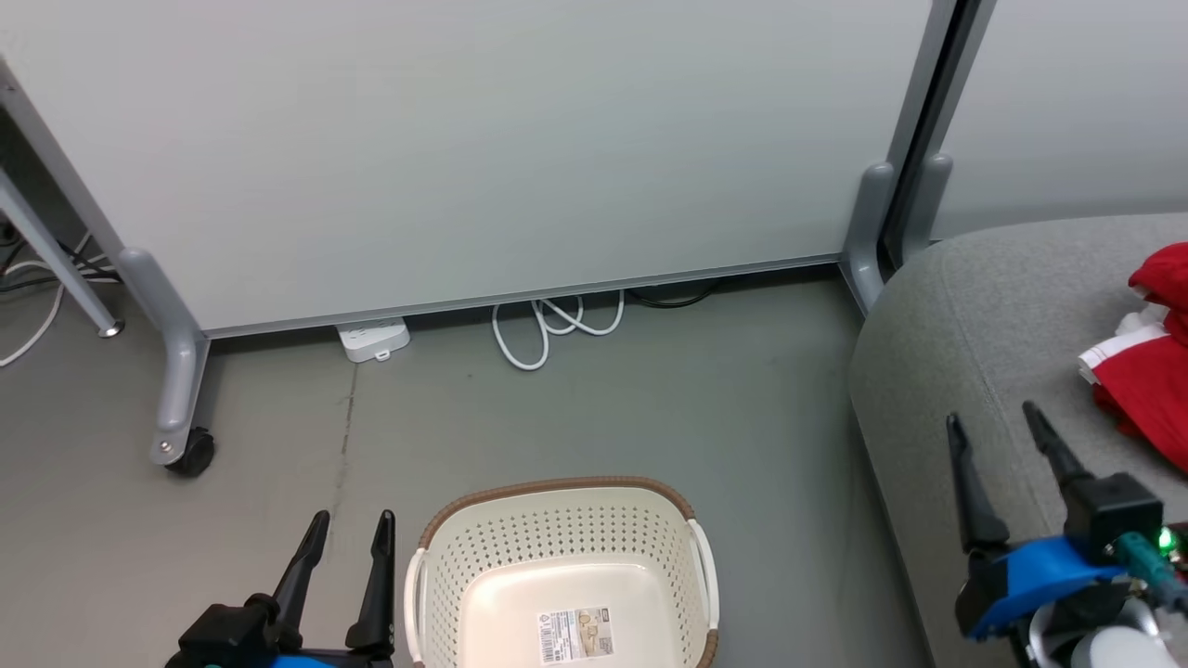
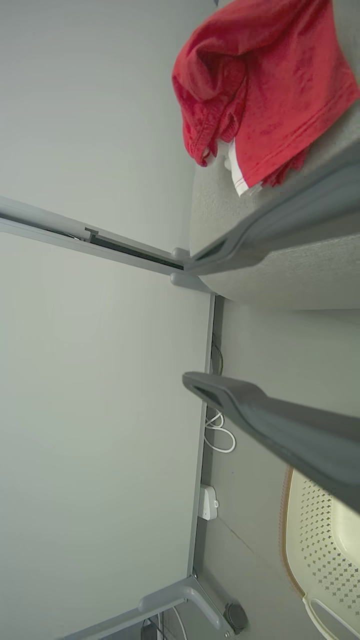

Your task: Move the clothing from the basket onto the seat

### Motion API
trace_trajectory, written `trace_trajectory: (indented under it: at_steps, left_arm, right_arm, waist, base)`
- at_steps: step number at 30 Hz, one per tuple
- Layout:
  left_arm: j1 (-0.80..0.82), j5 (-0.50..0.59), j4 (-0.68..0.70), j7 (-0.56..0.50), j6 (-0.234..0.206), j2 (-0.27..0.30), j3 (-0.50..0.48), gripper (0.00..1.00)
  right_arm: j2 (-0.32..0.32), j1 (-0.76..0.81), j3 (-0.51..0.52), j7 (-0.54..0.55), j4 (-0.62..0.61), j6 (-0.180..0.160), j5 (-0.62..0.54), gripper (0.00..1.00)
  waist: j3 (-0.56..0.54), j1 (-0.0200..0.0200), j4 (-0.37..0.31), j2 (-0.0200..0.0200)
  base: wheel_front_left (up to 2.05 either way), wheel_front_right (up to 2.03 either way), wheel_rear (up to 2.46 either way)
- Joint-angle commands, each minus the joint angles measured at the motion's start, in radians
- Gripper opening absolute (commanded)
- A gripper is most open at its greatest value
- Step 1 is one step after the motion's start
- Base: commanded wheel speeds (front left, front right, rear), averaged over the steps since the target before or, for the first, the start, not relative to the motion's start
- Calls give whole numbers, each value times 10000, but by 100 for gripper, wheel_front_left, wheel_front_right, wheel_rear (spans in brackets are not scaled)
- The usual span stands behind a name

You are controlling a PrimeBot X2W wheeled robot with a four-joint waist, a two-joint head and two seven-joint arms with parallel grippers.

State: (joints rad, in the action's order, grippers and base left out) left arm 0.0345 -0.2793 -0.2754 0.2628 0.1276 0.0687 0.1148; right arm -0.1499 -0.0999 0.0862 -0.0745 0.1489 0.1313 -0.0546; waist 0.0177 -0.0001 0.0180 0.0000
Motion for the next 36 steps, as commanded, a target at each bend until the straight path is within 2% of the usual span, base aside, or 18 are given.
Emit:
trace_trajectory:
  at_steps: [1,7,18,36]
  left_arm:
    - [-126,63,46,30,42,-11,-84,100]
    - [-147,133,-13,30,42,-63,-223,100]
    - [-131,177,-102,30,42,-112,-293,100]
    - [18,206,-186,30,43,-136,-207,100]
  right_arm:
    - [148,300,-95,-47,-122,-11,-85,100]
    - [468,849,-377,-132,-463,-11,-224,100]
    - [813,1260,-662,-331,-320,-11,-224,100]
    - [962,1340,-585,-386,-359,-11,-152,100]
  waist:
    - [-12,1,128,0]
    - [-134,1,406,0]
    - [-257,1,541,0]
    - [-227,1,524,0]
  base:
    - [0,0,0]
    - [0,0,0]
    - [0,0,0]
    - [0,0,0]
